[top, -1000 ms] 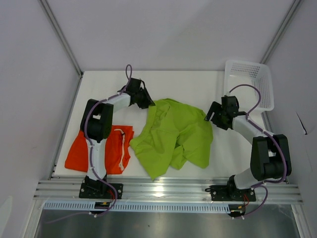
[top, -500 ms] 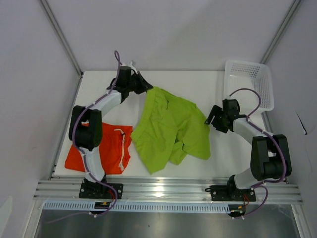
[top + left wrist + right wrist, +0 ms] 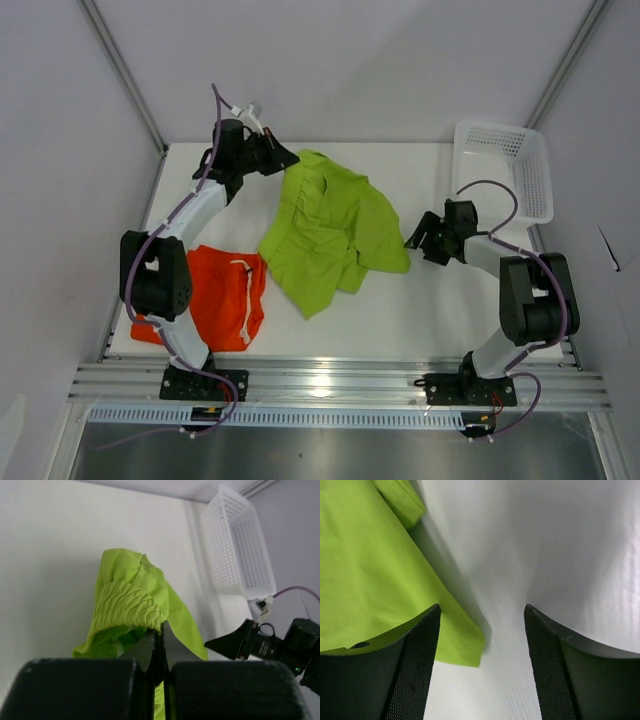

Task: Fold and stack the shorts
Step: Flatten the shorts out

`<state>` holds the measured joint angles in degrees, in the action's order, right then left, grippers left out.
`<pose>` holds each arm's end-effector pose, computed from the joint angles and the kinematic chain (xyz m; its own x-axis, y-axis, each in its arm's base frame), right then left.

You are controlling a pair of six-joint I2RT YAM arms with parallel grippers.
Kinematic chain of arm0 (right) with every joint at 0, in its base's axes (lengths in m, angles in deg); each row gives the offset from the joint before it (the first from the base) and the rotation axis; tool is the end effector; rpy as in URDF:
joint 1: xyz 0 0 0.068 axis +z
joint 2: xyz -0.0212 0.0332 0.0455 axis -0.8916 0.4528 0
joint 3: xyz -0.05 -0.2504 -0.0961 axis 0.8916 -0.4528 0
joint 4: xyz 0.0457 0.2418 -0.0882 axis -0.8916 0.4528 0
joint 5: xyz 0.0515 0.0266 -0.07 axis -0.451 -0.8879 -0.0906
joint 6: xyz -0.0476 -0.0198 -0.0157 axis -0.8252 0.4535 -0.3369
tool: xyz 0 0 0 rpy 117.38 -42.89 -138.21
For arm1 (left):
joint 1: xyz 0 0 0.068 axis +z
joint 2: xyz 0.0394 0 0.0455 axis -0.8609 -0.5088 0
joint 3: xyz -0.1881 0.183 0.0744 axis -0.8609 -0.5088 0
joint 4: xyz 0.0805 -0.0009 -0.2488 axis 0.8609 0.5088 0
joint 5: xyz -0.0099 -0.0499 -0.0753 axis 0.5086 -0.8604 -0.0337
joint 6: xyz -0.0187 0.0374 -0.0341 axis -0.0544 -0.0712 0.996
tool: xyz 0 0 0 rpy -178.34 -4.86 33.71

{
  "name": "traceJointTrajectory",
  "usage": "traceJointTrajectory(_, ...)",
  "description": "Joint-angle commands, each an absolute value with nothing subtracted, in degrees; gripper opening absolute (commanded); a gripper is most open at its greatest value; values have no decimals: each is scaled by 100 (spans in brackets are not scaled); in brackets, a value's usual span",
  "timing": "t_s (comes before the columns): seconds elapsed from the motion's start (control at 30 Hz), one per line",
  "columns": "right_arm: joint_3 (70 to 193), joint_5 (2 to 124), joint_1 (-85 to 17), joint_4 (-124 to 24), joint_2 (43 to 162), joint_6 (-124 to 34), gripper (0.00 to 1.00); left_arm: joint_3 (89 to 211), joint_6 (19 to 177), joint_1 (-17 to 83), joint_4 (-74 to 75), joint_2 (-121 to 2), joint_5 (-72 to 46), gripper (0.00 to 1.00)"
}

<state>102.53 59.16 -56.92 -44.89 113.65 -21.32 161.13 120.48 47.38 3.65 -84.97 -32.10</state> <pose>0.3114 0.0404 0.1605 -0.7804 0.4168 -0.4662 0.1982 0.8719 0.4477 0.4104 -0.1042 0.3181 -0.6086 -0.3750 -0.6993 0.3254 0.6858 -0.6510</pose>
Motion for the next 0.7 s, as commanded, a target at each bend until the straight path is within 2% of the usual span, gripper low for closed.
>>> traceJointTrajectory(0.0, 10621, 6003, -5456, -4872, 11627, -2070, 70, 16040, 11661, 4737, 522, -8575, -3271, 0)
traceJointTrajectory(0.2, 11070, 5565, -5165, -5029, 12164, -2035, 71, 15855, 11529, 4737, 371, -8453, -3263, 0)
traceJointTrajectory(0.27, 11061, 5196, -5156, -5434, 12234, -1921, 61, 15925, 11476, 4737, 450, -8409, -3192, 0)
traceJointTrajectory(0.3, 11096, 5090, -5147, -5460, 12330, -1904, 55, 15942, 11467, 4737, 459, -8400, -3175, 0)
traceJointTrajectory(0.33, 11131, 4976, -5139, -5495, 12383, -1886, 32, 15986, 11467, 4737, 477, -8391, -3157, 0)
traceJointTrajectory(0.4, 11167, 4755, -5104, -5522, 12393, -1912, 0, 16057, 11476, 4737, 520, -8391, -3140, 0)
traceJointTrajectory(0.53, 10965, 5948, -4420, -5144, 11483, -2640, 0, 16250, 11485, 4737, 696, -8417, -2947, 0)
traceJointTrajectory(0.63, 10606, 6872, -3252, -5109, 10709, -3500, 0, 16355, 11467, 4737, 846, -8479, -2736, 0)
traceJointTrajectory(0.67, 10500, 7021, -2588, -5109, 10566, -3973, 0, 16356, 11450, 4737, 872, -8522, -2709, 0)
